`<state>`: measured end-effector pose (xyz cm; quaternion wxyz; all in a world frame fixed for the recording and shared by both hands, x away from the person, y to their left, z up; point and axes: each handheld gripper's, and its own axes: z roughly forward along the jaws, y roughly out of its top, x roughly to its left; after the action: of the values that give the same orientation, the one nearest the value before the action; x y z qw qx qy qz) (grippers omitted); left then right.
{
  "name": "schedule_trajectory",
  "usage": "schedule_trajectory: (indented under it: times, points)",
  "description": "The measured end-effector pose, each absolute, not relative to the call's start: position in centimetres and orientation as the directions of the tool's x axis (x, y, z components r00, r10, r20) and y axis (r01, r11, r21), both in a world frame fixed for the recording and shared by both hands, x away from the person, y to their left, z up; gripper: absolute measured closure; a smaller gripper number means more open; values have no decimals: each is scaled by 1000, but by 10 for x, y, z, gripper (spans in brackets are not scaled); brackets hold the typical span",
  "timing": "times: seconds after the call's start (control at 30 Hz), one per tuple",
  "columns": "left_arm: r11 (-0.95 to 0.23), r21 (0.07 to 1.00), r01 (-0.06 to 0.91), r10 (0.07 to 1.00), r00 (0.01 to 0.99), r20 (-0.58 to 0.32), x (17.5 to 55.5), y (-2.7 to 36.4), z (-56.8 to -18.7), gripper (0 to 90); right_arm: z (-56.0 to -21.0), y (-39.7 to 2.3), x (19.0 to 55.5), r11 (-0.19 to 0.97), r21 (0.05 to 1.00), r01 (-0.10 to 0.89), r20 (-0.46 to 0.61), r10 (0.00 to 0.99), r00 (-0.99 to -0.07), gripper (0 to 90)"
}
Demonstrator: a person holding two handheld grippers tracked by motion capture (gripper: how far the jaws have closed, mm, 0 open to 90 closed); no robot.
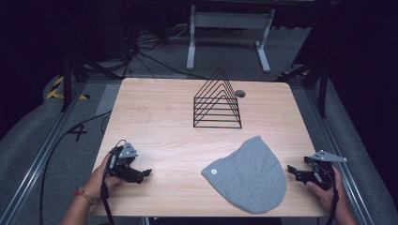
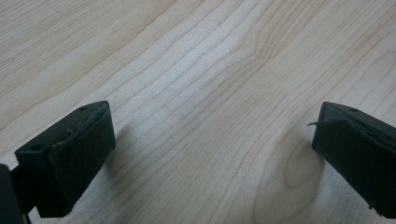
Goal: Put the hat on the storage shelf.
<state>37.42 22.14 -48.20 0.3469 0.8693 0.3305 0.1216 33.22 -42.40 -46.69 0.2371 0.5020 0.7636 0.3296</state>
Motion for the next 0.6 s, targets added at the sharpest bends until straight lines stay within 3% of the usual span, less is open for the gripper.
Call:
schedule_trajectory:
  times: [0.13,0.6]
  points:
    - [-521,677,520,691,722,-23,374,216,-481,0,-467,-424,332,274,743,611,-24,923,-385,172]
    - [-532,687,495,668,744,-19,375,213,-482,0,-466,-427,333,286,741,607,-28,917,-398,185]
